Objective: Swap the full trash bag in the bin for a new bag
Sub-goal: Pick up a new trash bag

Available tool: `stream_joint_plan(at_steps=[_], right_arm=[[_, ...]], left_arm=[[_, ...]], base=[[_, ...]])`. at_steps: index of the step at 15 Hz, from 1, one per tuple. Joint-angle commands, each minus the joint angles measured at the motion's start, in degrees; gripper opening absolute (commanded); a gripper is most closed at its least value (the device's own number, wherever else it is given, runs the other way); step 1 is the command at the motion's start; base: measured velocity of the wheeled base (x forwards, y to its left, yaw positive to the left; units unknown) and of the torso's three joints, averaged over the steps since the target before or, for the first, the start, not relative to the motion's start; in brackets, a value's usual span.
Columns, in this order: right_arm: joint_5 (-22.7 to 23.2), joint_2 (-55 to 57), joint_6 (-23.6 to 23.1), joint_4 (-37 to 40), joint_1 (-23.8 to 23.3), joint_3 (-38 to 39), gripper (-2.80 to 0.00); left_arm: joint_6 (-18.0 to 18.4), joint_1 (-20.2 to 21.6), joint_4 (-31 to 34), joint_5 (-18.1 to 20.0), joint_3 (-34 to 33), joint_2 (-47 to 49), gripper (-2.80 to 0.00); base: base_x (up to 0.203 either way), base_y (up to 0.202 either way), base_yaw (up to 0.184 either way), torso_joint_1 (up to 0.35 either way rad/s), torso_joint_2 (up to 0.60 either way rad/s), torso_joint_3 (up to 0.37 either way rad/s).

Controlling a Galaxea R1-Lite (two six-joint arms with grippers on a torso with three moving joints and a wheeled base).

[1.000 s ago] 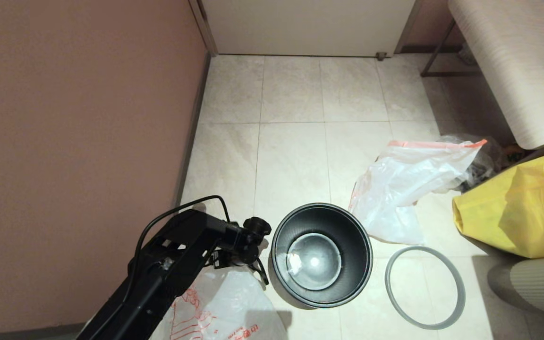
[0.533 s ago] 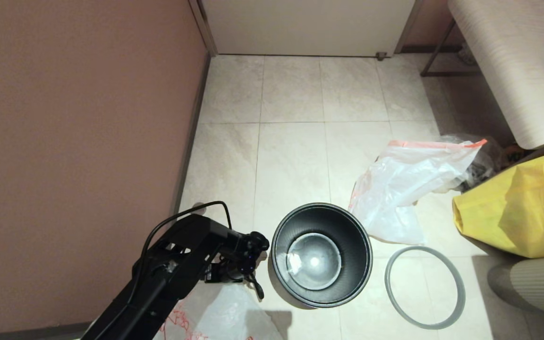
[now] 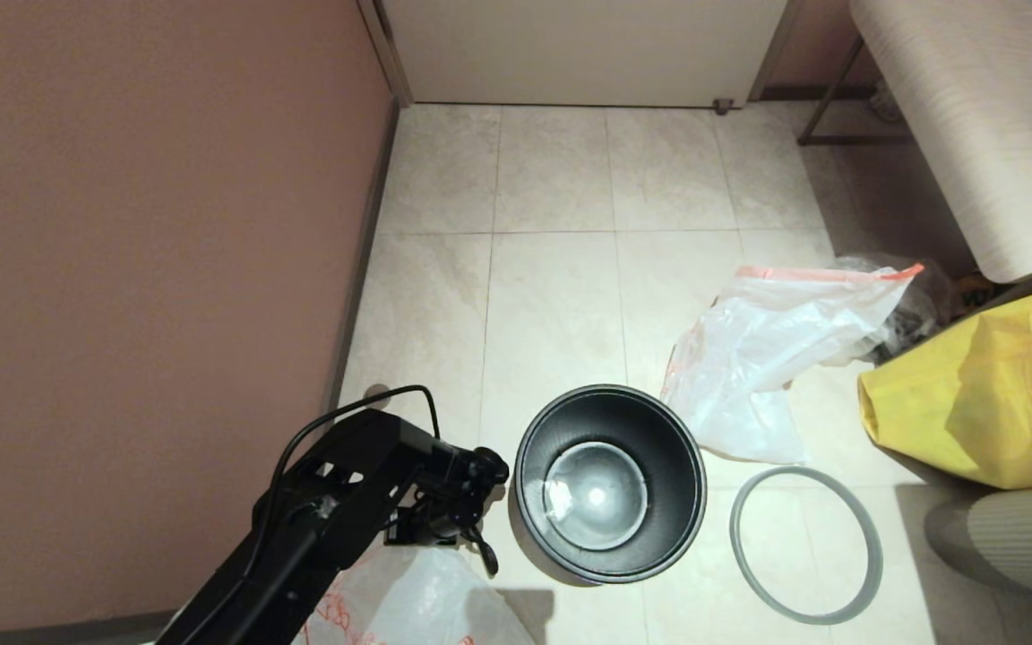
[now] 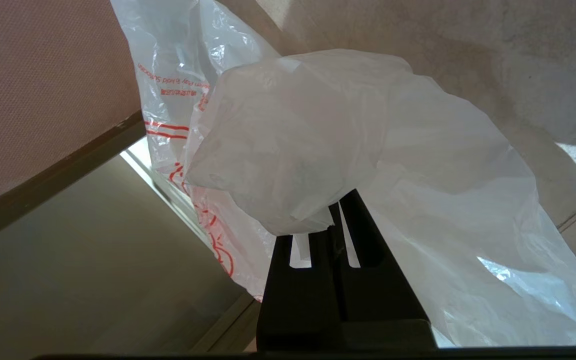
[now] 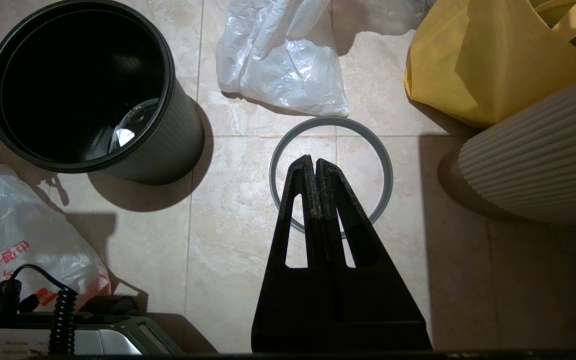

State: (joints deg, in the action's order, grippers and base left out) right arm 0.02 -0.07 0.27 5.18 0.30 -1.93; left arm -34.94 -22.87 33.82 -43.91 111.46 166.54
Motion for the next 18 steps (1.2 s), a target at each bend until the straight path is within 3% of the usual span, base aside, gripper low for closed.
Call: stream_joint_plan(at_steps=[1,3,7,13,16,18], right_arm=[[0.1,0.1,0.0,0.1,0.0,0.0,-2.80],[0.1,0.1,0.0,0.0,0.0,0.0,-2.80],[0.1,0.1,0.0,0.0,0.0,0.0,-2.80],[0.0,0.1,0.0,0.0,0.0,0.0,-2.80],[0.0,0.1,0.0,0.0,0.0,0.0,-2.80],[0.1,0.1,0.0,0.1,0.0,0.0,-2.80]], left_arm=[[-0.2,-0.1,0.6,-0.1,-0.1,-0.7,-2.80],[-2.6,-0.5,5.0,0.9,-0.2,-2.9,-2.80],[-7.9,-2.9,16.2,12.7,-3.1,-9.8,-2.80],[-8.0,-5.0,17.5,22.1,-16.3,-21.5,-2.80],[-7.0,-5.1,22.4,32.0,-18.9,-27.6,-2.80],[-6.3,-4.8,24.2,33.2,-19.2,-28.6,-2.80]], base=[[0.000,0.000,0.000,0.000,0.00,0.000],[0.000,0.000,0.000,0.000,0.00,0.000],[0.000,0.000,0.000,0.000,0.00,0.000],[0.000,0.000,0.000,0.000,0.00,0.000],[0.000,0.000,0.000,0.000,0.00,0.000],[0.000,0.000,0.000,0.000,0.00,0.000]])
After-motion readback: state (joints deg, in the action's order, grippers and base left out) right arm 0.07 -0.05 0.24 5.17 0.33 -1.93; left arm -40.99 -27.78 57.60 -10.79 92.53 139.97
